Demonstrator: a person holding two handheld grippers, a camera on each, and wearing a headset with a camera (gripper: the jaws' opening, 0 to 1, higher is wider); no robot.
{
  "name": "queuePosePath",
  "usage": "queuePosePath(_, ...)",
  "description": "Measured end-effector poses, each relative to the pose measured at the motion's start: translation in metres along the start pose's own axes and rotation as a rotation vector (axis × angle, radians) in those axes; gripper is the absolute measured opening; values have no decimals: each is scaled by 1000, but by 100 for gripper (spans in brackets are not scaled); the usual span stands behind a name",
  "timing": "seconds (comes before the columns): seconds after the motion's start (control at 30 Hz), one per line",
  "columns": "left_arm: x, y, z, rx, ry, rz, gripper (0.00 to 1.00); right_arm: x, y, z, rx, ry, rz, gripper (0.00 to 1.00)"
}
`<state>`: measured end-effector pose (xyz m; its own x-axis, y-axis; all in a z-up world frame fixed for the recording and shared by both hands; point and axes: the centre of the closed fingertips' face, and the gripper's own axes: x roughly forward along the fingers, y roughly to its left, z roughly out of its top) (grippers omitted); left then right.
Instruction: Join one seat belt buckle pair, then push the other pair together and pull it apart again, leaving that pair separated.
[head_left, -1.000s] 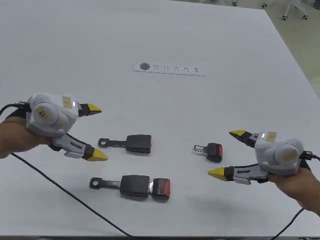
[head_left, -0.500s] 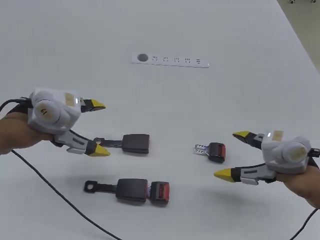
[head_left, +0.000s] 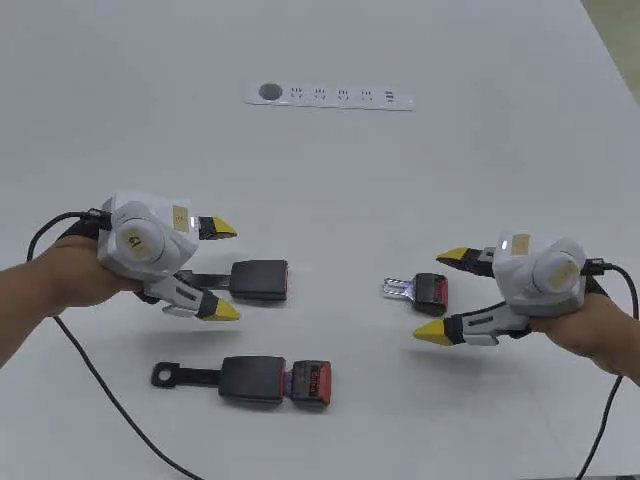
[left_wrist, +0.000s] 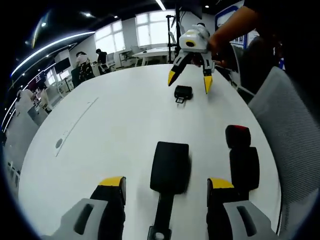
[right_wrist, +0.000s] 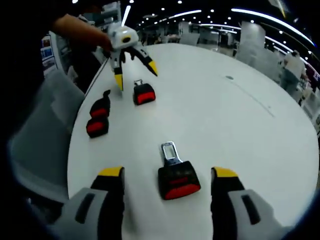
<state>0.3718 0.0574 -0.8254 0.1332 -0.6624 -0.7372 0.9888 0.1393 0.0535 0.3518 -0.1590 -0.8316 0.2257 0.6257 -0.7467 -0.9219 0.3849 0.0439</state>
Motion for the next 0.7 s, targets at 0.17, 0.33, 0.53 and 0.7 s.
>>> queuePosePath(0.17, 11, -4, -6, -4, 28, -35, 65, 1, -3, -6, -8, 57, 28, 62)
queuePosePath(0.33, 14, -5, -10, 5, 46, -54, 62, 1, -1, -10, -26, 70, 57, 61)
queuePosePath(0.53, 20, -7, -10, -4, 57, -89, 57, 6, 1, -20, -32, 101, 86, 54)
queuePosePath(0.7, 22, -4, -6, -4, 51, -94, 54, 2, -1, -15, -41, 81, 86, 51)
